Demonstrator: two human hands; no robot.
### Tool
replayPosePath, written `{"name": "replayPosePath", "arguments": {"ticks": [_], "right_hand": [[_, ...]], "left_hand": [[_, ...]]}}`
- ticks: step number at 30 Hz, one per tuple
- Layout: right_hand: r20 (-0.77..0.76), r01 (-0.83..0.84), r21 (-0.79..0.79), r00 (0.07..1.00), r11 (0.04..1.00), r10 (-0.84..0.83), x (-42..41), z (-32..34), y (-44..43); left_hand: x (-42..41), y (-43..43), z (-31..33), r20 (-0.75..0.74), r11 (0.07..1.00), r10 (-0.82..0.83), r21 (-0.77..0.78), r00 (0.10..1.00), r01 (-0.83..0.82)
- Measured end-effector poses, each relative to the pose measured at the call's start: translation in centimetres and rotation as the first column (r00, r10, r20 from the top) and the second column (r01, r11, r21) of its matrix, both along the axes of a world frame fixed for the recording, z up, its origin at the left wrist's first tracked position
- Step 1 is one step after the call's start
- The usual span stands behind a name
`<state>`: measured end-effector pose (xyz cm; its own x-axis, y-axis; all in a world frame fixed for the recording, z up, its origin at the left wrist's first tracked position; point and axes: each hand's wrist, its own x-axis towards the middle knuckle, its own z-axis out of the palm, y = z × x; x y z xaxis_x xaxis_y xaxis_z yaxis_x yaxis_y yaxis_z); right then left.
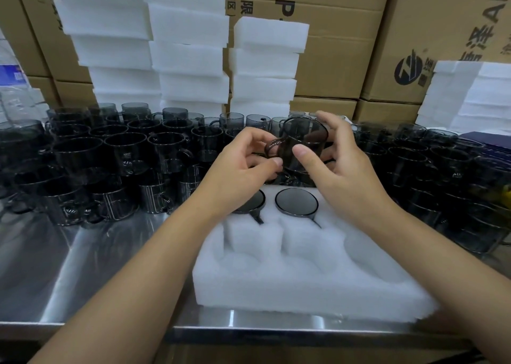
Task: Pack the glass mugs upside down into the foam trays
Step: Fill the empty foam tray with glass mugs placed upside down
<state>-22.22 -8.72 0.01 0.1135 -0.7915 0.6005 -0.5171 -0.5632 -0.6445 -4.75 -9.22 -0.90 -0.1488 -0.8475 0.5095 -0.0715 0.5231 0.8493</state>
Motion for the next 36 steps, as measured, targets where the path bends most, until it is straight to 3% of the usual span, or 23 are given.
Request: {"name": "replayPosePath", "arguments": {"ticks": [7,13,18,23,28,36], "right_hand": [[0.104,-0.059,0.086,0.993,0.995,0.05,-0.1,0.0,-0.3],[0.217,-0.235,0.22,0.958,0.947,0.187,-0.4,0.1,-0.8],[0.174,-0.104,0.111,0.981,0.988,0.084,-0.1,0.4,-0.1],[0.318,-0.147,0.083,0.941,0.986,0.114,-2.1,1.3,0.0],[0.13,-0.21,0.26,0.975,0.943,0.181,-6.1,2.1,1.6],[-0.06,-0.136,0.373,0.984,0.918,0.17,-7.1,1.6,3.1]], "left_hand": [[0.1,0.1,0.1,0.036,0.999,-0.011,-0.032,0.999,0.012],[0.0,0.8,0.4,0.065,0.996,-0.012,-0.086,0.998,0.018],[-0.1,1.1,0.5,0.149,0.997,-0.002,-0.076,0.989,0.014],[0.0,1.2,0.4,0.236,0.991,0.07,-0.129,0.969,-0.04],[-0.1,1.4,0.5,0.257,0.995,0.06,-0.097,0.965,-0.036],[-0.3,1.5,0.5,0.218,0.999,0.005,-0.034,0.976,0.002]]}}
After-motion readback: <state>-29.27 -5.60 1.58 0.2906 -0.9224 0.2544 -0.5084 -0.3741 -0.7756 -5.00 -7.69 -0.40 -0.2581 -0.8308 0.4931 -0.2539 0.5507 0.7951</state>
